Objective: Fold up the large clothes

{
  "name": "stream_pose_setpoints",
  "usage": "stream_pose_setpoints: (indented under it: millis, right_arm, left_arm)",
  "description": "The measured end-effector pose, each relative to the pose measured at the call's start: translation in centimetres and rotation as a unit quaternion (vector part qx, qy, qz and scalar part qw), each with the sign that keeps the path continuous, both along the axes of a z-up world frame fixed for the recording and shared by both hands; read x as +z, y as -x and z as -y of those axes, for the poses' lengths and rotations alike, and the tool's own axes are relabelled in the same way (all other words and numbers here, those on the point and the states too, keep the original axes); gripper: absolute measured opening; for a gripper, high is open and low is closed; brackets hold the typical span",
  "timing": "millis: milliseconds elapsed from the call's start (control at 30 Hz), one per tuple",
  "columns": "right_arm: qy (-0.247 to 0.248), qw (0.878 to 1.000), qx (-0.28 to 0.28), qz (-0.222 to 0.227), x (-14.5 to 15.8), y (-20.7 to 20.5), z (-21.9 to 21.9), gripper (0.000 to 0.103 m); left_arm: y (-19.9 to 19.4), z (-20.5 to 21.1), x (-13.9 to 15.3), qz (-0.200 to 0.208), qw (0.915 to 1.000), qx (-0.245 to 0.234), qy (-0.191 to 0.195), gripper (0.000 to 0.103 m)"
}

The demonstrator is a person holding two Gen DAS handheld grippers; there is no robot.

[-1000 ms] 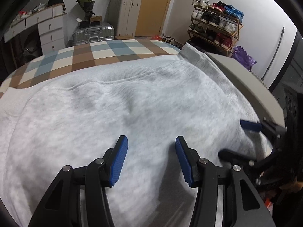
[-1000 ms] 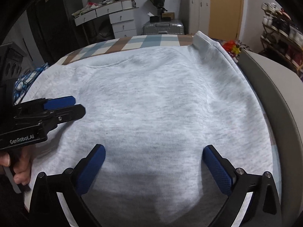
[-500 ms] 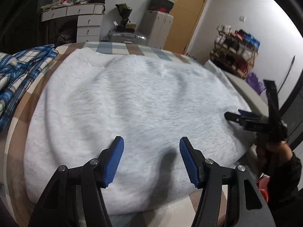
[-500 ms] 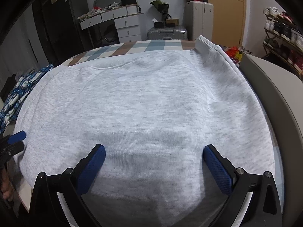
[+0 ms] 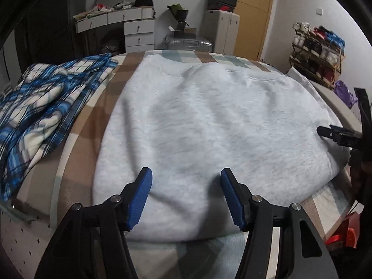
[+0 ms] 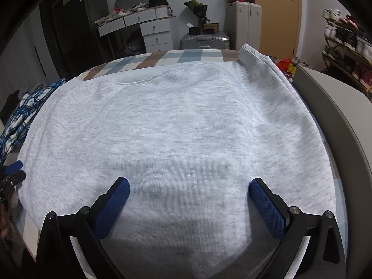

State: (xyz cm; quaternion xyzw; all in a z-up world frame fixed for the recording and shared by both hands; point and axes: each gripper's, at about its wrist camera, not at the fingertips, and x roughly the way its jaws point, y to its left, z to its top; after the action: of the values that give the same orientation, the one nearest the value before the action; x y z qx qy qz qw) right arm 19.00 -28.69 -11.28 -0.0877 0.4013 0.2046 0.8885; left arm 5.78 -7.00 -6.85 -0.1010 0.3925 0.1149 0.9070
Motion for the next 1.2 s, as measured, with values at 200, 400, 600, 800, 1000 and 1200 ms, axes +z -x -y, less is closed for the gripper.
stream_pose_setpoints:
  millis: [200, 400, 600, 800, 1000, 1200]
  right_arm:
    - [0.004, 1.0, -0.018, -0.003, 0.2, 0.1, -0.3, 0.103]
    - [-0.005, 1.0, 0.01, 0.007, 2.0, 1.8, -2.5, 0.103]
    - [-0.005, 0.996, 0.093, 0.013, 2.0, 4.1, -7.0, 0.103]
    - [0.018, 0.989, 0.147, 0.017, 1.1, 6.1, -10.7, 0.103]
    - [0.037, 0.98, 0.192, 0.027, 0.3, 8.0, -13.4, 0.103]
    - [0.064, 0.97, 0.235, 0.028, -0.9, 9.7, -16.6, 0.103]
  left_arm:
    - [4.3, -2.4, 0.3, 0.033, 0.9961, 0.052, 0.063, 0.056]
    - [6.3, -3.6, -0.1, 0.047, 0.9786, 0.045, 0.195, 0.056]
    - [5.0, -3.8, -1.6, 0.054, 0.9564, 0.064, 0.28, 0.056]
    - [3.6, -3.4, -1.7, 0.098, 0.9411, 0.156, 0.284, 0.056]
    - [2.5, -3.3, -1.9, 0.106, 0.9455, 0.222, 0.213, 0.019]
    - [3.1, -3.9, -1.6, 0.125, 0.9544, 0.201, 0.182, 0.006]
